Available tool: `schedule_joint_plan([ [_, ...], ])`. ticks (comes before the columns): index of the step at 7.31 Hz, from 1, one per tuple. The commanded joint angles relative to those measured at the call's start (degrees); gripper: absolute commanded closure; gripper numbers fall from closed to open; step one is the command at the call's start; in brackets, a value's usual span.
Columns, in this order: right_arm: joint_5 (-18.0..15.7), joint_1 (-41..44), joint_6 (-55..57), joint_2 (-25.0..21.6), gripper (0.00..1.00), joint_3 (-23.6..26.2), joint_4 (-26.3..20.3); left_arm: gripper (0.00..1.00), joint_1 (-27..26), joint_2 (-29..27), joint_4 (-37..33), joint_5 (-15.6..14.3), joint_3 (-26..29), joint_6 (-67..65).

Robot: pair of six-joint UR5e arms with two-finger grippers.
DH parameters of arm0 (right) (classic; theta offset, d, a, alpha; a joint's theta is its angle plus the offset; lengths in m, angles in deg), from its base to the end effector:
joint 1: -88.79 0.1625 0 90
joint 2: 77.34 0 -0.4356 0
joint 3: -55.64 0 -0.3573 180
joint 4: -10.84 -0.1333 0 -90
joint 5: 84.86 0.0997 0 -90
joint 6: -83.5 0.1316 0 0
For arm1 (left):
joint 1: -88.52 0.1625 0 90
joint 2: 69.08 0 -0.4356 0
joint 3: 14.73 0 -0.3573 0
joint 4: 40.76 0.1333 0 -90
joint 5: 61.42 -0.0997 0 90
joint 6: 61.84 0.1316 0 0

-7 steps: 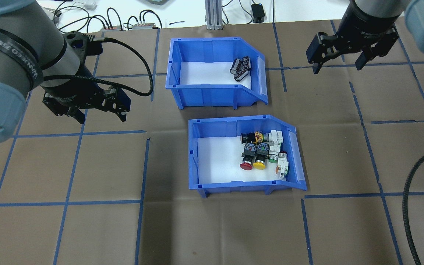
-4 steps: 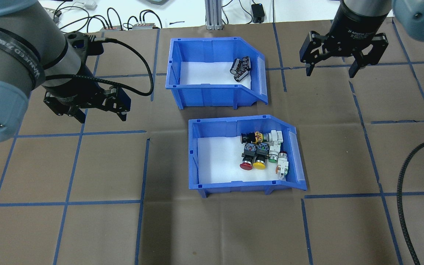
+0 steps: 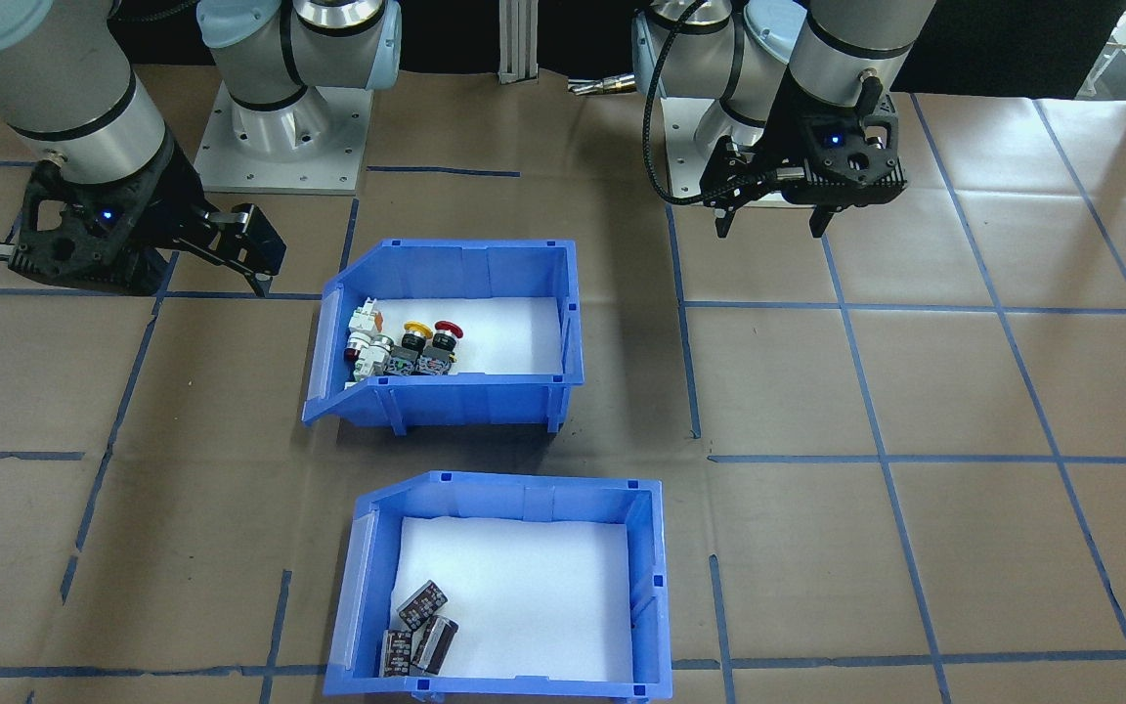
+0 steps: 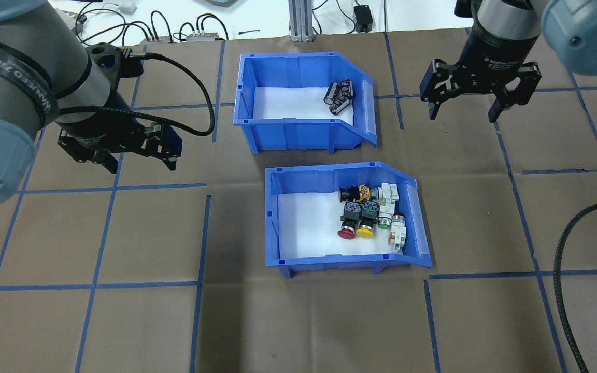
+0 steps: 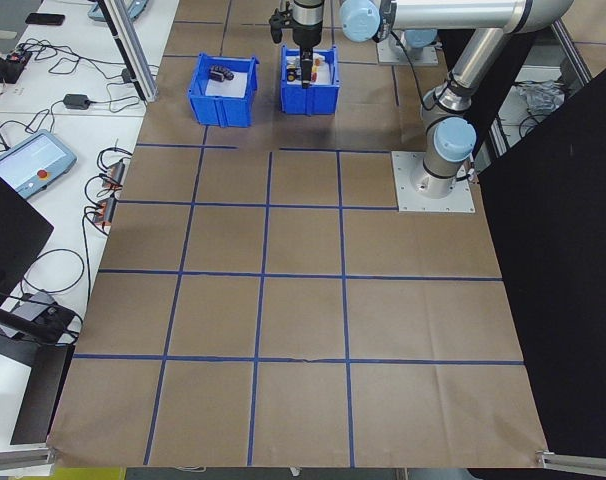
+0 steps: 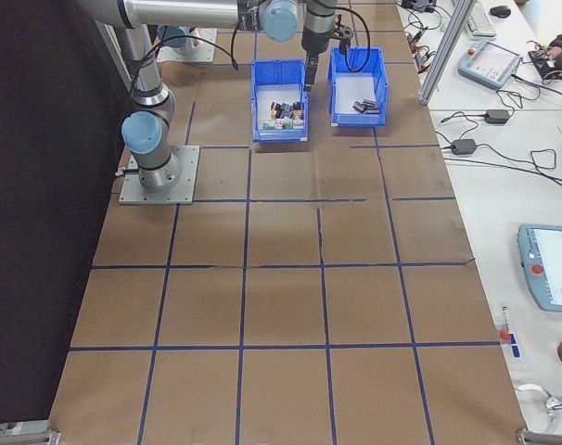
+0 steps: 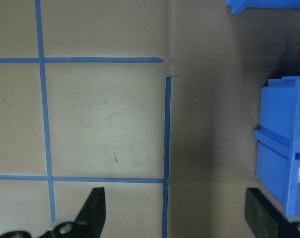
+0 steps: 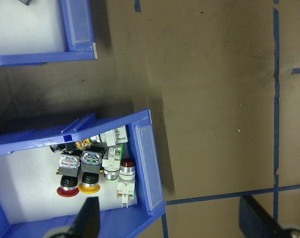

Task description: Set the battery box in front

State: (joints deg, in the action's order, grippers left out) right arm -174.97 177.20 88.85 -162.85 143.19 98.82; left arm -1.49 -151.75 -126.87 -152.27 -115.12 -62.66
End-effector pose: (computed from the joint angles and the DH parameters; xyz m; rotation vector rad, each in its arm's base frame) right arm 0.1196 -0.4848 0.4457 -0.1897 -3.1296 -0.1110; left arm -0.1314 -0.4028 0.4453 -0.0223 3.1267 -0.0228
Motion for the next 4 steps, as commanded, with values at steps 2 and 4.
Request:
schedule_joint_plan([
  [2,-0.06,0.00,-0.08,0.08,0.00,-0.01,0.09,0.00,0.01,-0.56,0.07,0.50,0.19,-0.85],
  [4,0.02,0.00,-0.16,0.17,0.00,-0.10,0.09,0.00,0.09,-0.82,0.07,0.59,0.28,-0.76],
])
